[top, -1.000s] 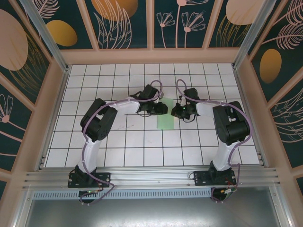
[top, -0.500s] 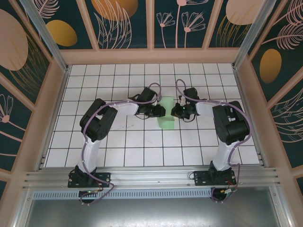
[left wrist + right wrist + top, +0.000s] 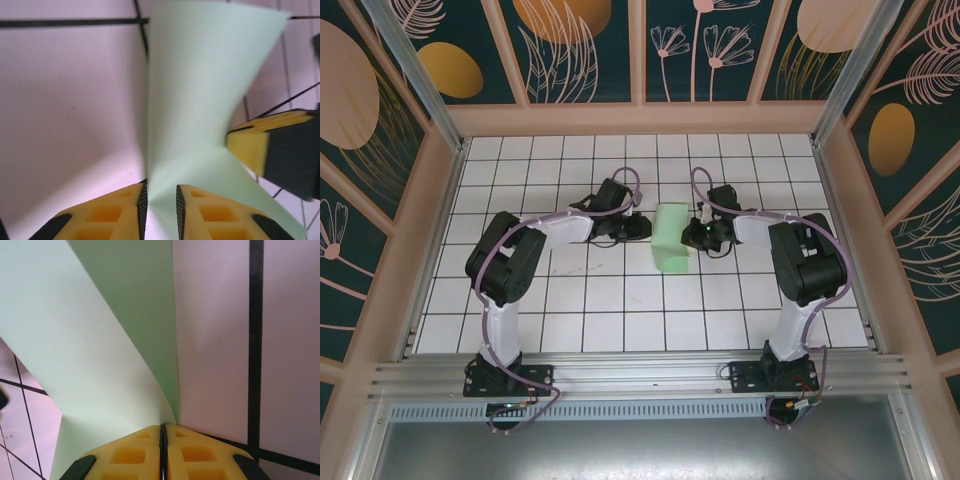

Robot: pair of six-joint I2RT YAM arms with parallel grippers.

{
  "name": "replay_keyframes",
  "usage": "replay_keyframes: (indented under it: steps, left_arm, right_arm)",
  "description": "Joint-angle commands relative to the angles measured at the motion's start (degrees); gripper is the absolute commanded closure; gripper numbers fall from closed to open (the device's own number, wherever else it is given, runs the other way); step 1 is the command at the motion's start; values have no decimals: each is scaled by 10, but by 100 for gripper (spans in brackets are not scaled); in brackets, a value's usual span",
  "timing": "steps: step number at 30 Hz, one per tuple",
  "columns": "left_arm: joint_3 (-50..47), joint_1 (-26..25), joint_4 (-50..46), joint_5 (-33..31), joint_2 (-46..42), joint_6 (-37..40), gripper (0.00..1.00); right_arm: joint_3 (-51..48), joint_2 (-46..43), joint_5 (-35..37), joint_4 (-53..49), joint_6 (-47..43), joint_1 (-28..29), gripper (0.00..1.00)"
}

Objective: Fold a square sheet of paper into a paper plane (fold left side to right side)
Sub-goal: First fold the square sheet of paper in half at the center of the table, then hold the square sheet of paper at the center of the table, then hold the paper at the center of the table.

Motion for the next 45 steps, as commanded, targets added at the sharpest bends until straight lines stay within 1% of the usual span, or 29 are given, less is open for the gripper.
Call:
replay_keyframes:
  steps: [1,5,10,20,26,29,32,39,45]
  left_arm:
    - [20,-6,31,35,-7,6,76]
    - [49,-21,32,60,28,7,76]
    - [73,-36,33,64,67,7,76]
    - [74,-39,6,34,95,24,76]
    - [59,-39,3,30,100,25,76]
    - [56,-39,-3,23,98,27,76]
    - [51,-40,-5,23,98,25,76]
    - [36,-46,2,13,105,17,77]
    - [32,-48,2,8,104,15,78]
  right_arm:
    - [-1,30,37,-39,-9,3,88]
    - [-1,30,37,-38,-8,3,88]
    - [0,31,36,-40,-9,4,88]
    - [1,31,35,-41,-9,4,88]
    - [2,28,32,-38,-11,5,88]
    - [1,15,14,-19,-11,1,88]
    - [1,-7,-20,11,-8,-7,88]
    - [32,-34,-53,23,-11,-23,88]
    - [72,-8,-78,38,-6,-23,88]
